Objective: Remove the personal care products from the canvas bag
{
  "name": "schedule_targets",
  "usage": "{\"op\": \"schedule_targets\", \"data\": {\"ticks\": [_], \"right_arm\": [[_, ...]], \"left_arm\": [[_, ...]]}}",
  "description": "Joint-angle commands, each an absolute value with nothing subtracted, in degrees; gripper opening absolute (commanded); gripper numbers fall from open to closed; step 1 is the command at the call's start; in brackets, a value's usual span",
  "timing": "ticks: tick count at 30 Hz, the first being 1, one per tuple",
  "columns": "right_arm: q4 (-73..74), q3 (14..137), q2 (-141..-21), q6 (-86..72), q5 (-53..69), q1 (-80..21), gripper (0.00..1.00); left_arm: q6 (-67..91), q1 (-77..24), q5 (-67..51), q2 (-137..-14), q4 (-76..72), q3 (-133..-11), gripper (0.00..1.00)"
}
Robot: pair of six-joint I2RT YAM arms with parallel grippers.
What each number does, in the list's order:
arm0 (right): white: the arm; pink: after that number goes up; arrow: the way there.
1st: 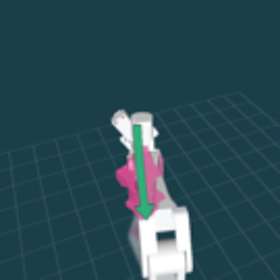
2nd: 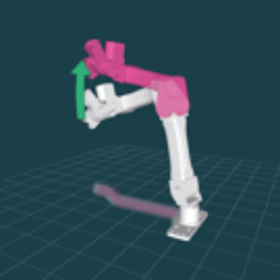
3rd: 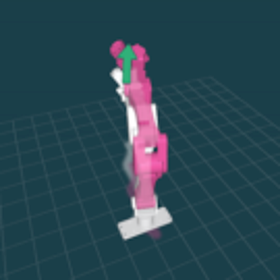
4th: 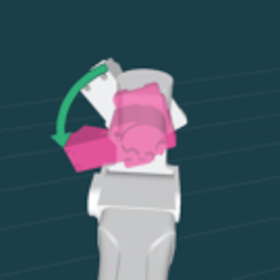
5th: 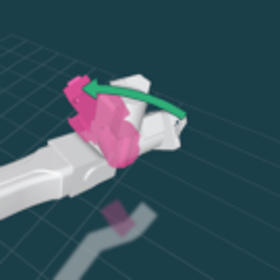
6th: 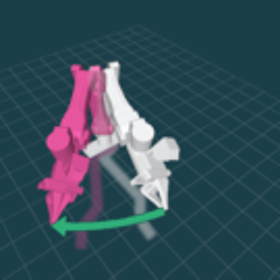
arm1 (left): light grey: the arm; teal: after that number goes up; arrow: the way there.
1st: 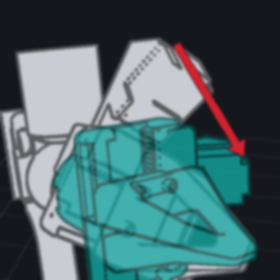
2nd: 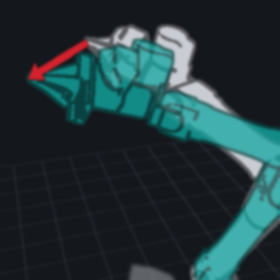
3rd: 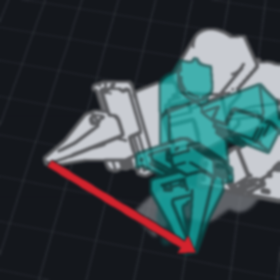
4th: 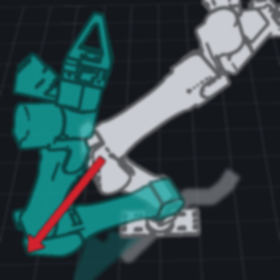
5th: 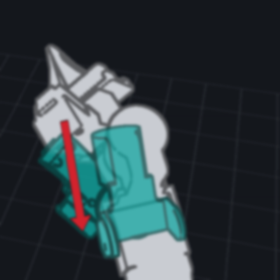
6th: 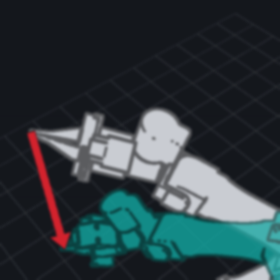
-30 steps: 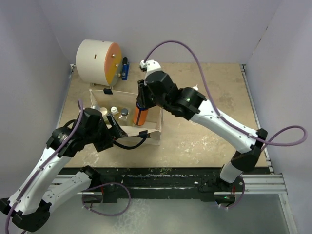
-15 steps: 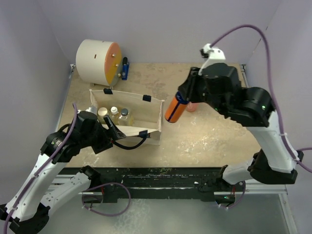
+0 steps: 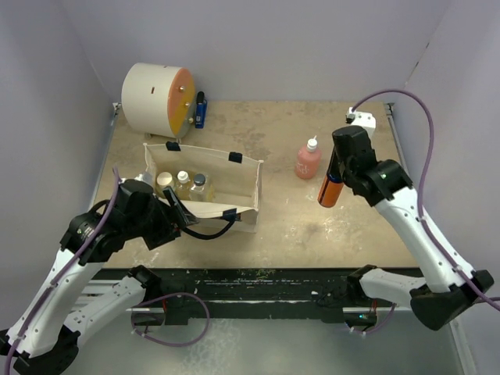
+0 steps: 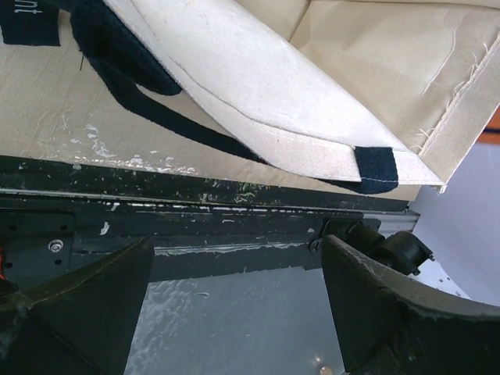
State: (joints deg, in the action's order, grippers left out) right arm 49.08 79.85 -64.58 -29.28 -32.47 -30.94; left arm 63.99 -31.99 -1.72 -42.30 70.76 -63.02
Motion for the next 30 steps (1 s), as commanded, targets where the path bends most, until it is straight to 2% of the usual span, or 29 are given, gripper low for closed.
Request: {"op": "schedule_targets", "data": {"ticks": [1, 5, 10, 17, 30], "right_arm": [[25.4, 74.5, -65.3, -22.9, -28.0, -22.0, 0.00], [14.2, 70.7, -69.9, -19.3, -22.6, -15.8, 0.00], [5.8, 70.3, -76.6, -16.5, -18.5, -11.9, 0.00], [2.4, 71.8, -84.1, -15.4, -15.9, -10.9, 0.00], [-1.0, 67.3, -88.2, -13.8, -16.2, -10.9, 0.00]], "left_arm": [[65.2, -31.9, -1.0, -42.4, 71.9, -65.9, 0.91], [65.9, -32.0, -0.4, -42.2, 73.1, -66.3, 0.92], [66.7, -32.0, 1.2, -42.1, 76.2, -66.6, 0.99], [65.1, -32.0, 2.9, -44.3, 77.5, -67.7, 0.99], [65.0, -32.0, 3.3, -46.5, 75.3, -67.3, 0.99]]}}
